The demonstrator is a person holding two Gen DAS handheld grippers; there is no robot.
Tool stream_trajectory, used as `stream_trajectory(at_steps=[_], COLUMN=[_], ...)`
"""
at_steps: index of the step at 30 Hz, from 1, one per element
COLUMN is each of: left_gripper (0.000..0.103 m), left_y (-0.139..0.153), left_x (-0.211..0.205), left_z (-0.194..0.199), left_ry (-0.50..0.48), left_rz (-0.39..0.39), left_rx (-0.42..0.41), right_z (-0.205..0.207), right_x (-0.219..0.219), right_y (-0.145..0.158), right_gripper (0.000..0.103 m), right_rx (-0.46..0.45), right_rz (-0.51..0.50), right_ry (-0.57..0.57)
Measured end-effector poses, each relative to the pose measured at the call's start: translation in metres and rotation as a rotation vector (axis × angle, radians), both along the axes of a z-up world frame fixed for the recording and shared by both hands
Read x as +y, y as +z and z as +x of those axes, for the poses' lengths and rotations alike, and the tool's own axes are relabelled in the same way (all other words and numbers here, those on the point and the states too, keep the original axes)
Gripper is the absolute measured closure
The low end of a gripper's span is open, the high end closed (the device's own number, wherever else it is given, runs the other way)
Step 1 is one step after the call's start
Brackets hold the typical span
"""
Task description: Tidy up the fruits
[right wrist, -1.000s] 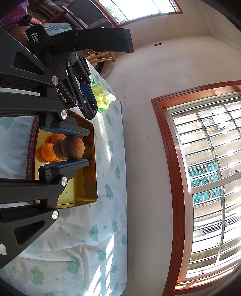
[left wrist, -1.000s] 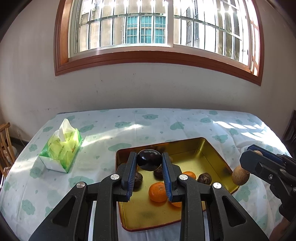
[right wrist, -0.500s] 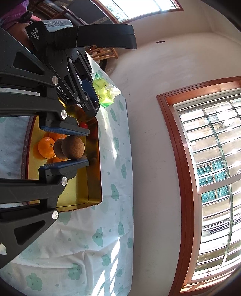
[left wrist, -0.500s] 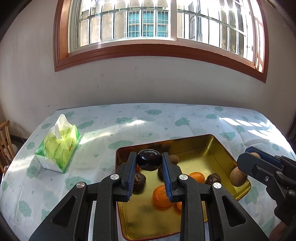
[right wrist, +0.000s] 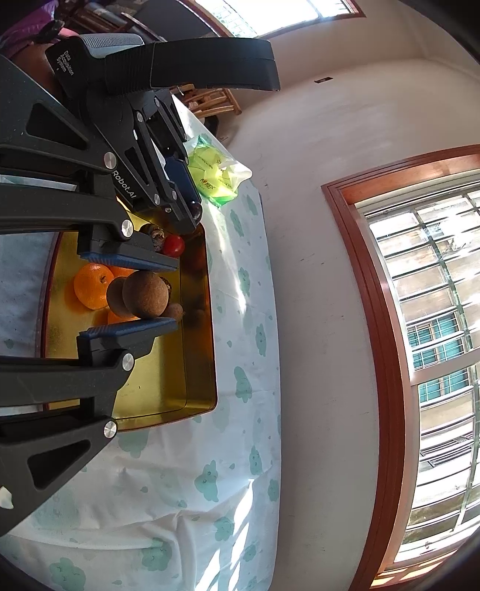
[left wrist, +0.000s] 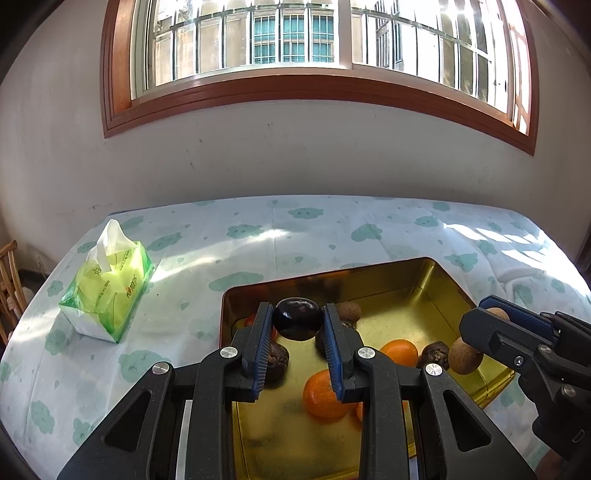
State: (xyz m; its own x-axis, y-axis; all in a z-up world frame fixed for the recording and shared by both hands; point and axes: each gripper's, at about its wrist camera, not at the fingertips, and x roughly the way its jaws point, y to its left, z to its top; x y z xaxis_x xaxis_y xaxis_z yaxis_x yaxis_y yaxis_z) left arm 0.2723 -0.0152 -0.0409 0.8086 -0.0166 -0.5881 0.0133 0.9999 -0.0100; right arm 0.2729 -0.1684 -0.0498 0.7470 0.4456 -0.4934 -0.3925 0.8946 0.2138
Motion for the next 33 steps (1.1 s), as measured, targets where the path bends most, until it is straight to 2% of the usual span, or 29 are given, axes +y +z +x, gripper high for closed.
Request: stream_trajectory(at_steps=[25, 26, 30, 33], left_gripper=[0.074, 0.072, 0.039, 0.027], left_y=[-0.016, -0.016, -0.016, -0.014], left_x=[0.0, 0.0, 0.001, 0.002], left_z=[0.017, 0.018, 0.019, 0.016], left_ry=[0.013, 0.013, 0.041, 0.061], left_rz=[0.018, 0.017, 0.025, 0.04], left_rx=[0.023, 0.025, 0.013, -0.011], right_z=[0.028, 0.028, 0.03, 0.029], right_x=[0.004, 0.004, 0.004, 0.004], right_y=[-0.022, -0.023, -0.022, -0.021], right_gripper=[0.079, 0.078, 0.077, 0.075], right_rx=[0.05, 0.049, 0.036, 0.026], right_rz=[-0.002, -0.002, 0.002, -0.002], right_ry=[0.002, 0.003, -0.001, -0.002])
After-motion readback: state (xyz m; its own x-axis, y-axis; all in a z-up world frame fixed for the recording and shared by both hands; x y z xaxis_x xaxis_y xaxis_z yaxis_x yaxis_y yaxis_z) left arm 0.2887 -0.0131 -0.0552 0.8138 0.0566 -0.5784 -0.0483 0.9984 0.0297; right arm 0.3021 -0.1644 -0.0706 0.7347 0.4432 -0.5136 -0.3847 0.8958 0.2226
